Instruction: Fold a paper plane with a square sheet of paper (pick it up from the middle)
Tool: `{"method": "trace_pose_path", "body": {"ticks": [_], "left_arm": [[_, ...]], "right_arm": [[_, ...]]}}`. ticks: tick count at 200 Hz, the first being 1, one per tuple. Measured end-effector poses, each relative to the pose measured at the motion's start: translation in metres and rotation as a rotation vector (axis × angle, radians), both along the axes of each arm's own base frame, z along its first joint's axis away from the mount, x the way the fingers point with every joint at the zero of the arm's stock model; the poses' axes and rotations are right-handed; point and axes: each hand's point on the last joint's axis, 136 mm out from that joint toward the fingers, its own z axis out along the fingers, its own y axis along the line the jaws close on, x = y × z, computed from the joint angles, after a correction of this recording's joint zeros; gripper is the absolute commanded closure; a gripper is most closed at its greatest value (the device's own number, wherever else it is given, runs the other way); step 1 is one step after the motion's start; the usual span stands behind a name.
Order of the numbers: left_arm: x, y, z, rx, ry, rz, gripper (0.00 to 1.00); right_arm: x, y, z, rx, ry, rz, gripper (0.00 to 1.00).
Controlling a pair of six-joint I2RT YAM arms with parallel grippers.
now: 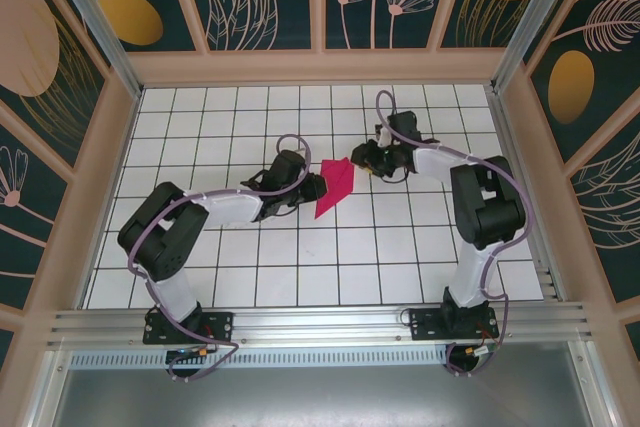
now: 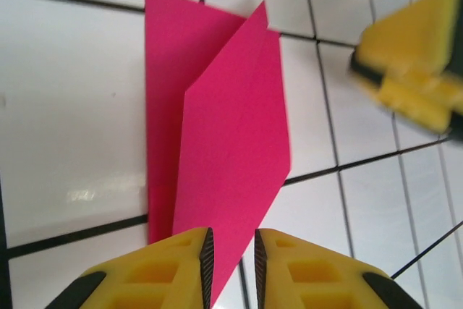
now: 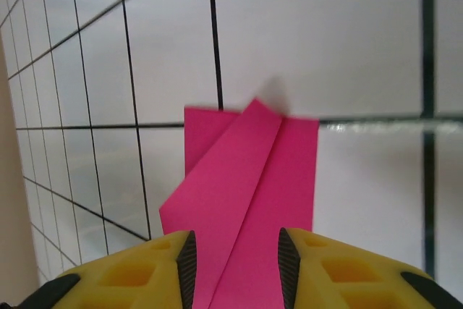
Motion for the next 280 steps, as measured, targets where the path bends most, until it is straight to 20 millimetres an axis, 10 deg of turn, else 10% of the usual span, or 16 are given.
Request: {"method": "trace_pose_path", "body": {"ticks": [89, 280], "left_arm": [[0.027, -0.019, -0.020, 0.002, 0.021, 0.028, 1.00], [0.030, -0.005, -0.052, -0.002, 0.126, 0.130, 1.00]], "right_arm": [[-0.011, 0.028, -0.031, -0.026, 0.094, -0.006, 0.65], [0.011, 0.027, -0.033, -0.074, 0.078, -0.048, 0.65]]}}
